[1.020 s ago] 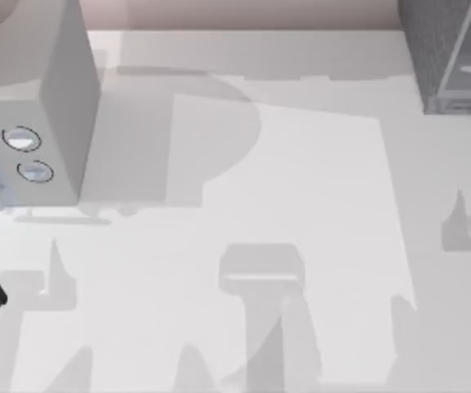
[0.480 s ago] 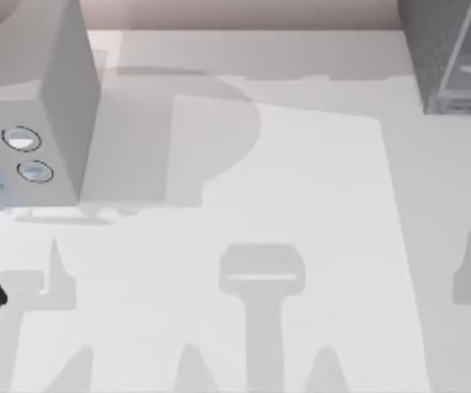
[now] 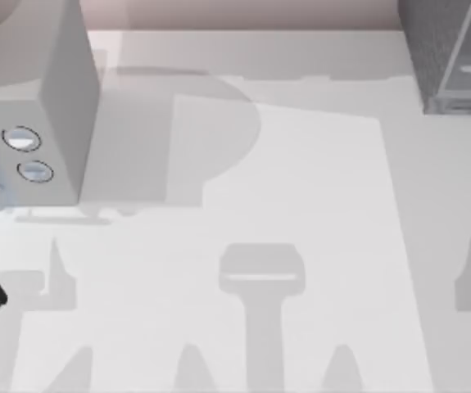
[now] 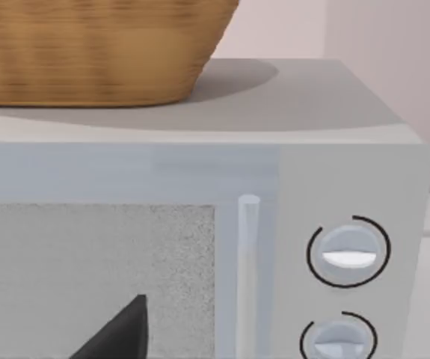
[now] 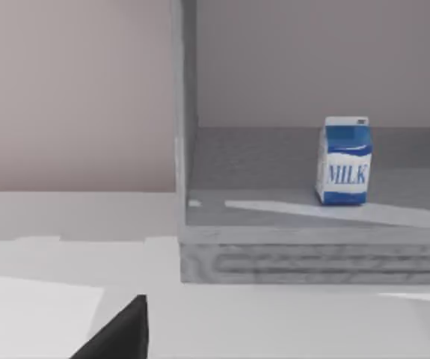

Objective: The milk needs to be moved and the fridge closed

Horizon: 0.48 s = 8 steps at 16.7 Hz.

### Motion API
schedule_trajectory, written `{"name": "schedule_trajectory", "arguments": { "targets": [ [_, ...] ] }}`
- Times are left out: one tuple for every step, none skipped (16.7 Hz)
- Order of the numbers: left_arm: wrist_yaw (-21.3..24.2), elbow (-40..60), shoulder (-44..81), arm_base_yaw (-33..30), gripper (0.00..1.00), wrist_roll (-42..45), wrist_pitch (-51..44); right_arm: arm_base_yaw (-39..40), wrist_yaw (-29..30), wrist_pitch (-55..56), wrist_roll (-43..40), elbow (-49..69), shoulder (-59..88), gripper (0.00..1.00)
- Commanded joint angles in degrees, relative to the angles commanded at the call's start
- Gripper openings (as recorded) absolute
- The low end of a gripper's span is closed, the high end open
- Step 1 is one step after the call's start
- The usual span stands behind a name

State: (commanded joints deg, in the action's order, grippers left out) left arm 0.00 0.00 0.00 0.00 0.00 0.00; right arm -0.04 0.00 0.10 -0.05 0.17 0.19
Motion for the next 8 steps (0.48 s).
{"name": "schedule_trajectory", "arguments": {
  "targets": [
    [0.00,0.00,0.00,0.00,1.00,0.00,0.00,0.00,0.00,0.00,0.00,0.00,0.00,1.00],
    [0.00,0.00,0.00,0.00,1.00,0.00,0.00,-0.03,0.03,-0.52,-0.17,0.17,-0.22,1.00],
    [0.00,0.00,0.00,0.00,1.00,0.00,0.00,-0.07,0.07,-1.47,-0.43,0.53,-0.66,1.00],
    [0.00,0.00,0.00,0.00,1.00,0.00,0.00,-0.11,0.12,-2.83,-0.70,1.07,-1.34,1.00],
    [0.00,0.00,0.00,0.00,1.00,0.00,0.00,-0.15,0.16,-4.67,-0.90,1.81,-2.25,1.00],
    [0.00,0.00,0.00,0.00,1.00,0.00,0.00,-0.17,0.19,-7.01,-0.97,2.73,-3.39,1.00],
    [0.00,0.00,0.00,0.00,1.00,0.00,0.00,-0.18,0.20,-9.63,-0.96,3.77,-4.68,1.00],
    [0.00,0.00,0.00,0.00,1.00,0.00,0.00,-0.17,0.20,-12.49,-0.86,4.90,-6.07,1.00]
  ]
}}
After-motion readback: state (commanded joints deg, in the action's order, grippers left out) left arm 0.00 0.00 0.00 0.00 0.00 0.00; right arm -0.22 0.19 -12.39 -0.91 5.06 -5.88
